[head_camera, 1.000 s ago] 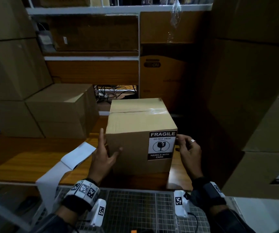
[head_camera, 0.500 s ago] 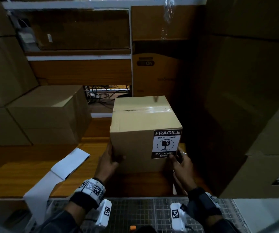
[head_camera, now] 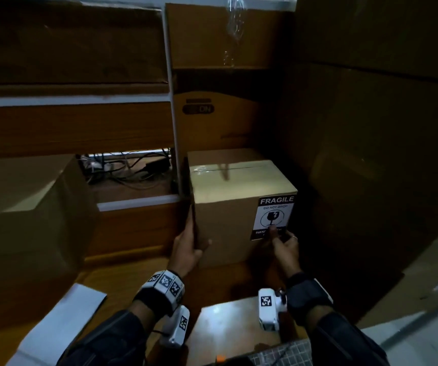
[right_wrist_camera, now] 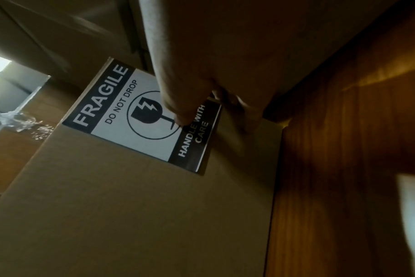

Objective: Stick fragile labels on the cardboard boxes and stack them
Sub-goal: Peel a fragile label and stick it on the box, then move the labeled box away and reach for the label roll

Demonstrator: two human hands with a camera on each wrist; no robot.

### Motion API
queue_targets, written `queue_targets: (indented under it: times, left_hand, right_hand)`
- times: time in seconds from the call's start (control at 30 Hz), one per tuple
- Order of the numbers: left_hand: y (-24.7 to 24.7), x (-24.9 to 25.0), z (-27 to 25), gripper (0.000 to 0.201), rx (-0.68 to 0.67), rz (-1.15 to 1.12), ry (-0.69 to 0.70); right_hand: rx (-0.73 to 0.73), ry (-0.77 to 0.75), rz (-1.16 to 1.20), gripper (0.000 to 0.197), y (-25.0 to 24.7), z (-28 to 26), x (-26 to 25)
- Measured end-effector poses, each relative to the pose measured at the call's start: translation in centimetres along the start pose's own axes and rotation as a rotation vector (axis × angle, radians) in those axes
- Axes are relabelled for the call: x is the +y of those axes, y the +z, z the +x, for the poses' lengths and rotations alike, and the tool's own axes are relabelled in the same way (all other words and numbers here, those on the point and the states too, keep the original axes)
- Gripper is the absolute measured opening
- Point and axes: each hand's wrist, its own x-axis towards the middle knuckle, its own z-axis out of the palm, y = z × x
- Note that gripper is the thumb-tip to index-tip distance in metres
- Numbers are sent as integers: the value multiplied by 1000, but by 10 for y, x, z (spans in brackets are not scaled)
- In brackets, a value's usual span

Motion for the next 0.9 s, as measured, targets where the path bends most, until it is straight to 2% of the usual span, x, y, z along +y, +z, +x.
queue_targets:
  times: [0.2,0.37,0.53,0.73,0.8,0.9]
  left_hand:
    - [16,-13,39,110,-31,10,-21]
    - [24,-21,53,112,-39,12,-36]
    - [24,-20,56,111,-53,-3,-56]
    - [12,-14,45,118,-47,21,-69]
    - [2,-11,34,118,-20,29,-92]
    - [-17,-9,7,116,48,64,-111]
  right_hand:
    - [115,103,-85,72,13,30,-12]
    - [137,153,-104,69,18,42,-11]
    - [121,153,-106,77,17,41,-14]
    - [102,128,-119,69,5,33,-14]
    - [87,110,-110,62,-1,25,-10]
    - [24,88,-116,63,-9,8,4]
